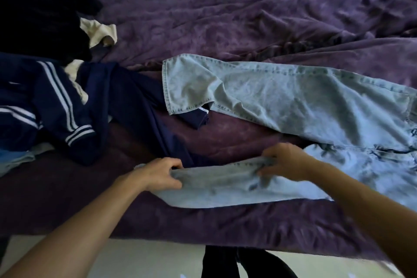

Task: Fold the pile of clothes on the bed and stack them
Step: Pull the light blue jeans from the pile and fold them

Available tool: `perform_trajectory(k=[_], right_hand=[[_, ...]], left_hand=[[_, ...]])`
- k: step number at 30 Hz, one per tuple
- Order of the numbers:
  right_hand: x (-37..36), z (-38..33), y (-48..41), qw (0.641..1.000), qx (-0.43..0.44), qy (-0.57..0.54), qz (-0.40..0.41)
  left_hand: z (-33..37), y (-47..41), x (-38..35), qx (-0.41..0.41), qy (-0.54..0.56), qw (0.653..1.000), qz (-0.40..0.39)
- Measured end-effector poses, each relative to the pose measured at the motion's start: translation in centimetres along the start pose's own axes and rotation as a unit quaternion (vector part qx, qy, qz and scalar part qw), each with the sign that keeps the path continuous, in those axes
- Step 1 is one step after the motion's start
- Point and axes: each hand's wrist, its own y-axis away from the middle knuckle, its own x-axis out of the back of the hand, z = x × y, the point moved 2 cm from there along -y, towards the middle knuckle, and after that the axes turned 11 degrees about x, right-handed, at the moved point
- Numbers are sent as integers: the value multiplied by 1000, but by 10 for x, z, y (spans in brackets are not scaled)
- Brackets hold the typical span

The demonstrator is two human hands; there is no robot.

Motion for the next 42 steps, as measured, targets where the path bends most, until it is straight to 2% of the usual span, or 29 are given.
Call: perform_trajectory(k=[2,4,6,9,10,12,14,15,17,19,22,26,30,33,38,42], right_hand=[[10,-1,-3,996,7,18,84],[5,2,-8,980,-29,113,160],[-13,7,-9,965,-56,165,196],[-58,16,-5,966,-41,181,182],[-74,22,-2,969,-36,181,164],[-98,33,7,977,-49,164,130],[-112,43,16,979,-83,145,115],[-115,49,21,978,-103,137,119],[-117,59,32,974,-136,128,131],[-117,71,47,970,-152,129,136],[-115,93,76,962,-173,104,184],[-110,141,134,938,-230,83,245],[-96,214,195,924,-290,118,221],[-84,266,227,925,-267,172,206],[-66,334,248,935,-235,191,183],[-59,367,262,932,-143,198,268]], left_hand=[[-2,6,-4,27,4,1000,-8],[-8,3,-1,84,28,996,20],[-20,0,6,142,68,987,17],[-40,-7,20,183,98,978,-8],[-44,-11,25,188,97,977,27],[-50,-21,34,201,47,961,185],[-46,-27,37,217,-46,906,361],[-40,-29,37,215,-68,883,411],[-18,-33,30,162,-84,868,461],[21,-35,9,68,-114,880,456],[93,-31,-47,-65,-120,918,371],[178,-24,-136,-159,-138,945,251],[238,-31,-209,-174,-213,943,187],[270,-50,-236,-150,-236,933,225],[300,-88,-241,-42,-267,920,283],[309,-103,-234,-27,-202,928,312]])
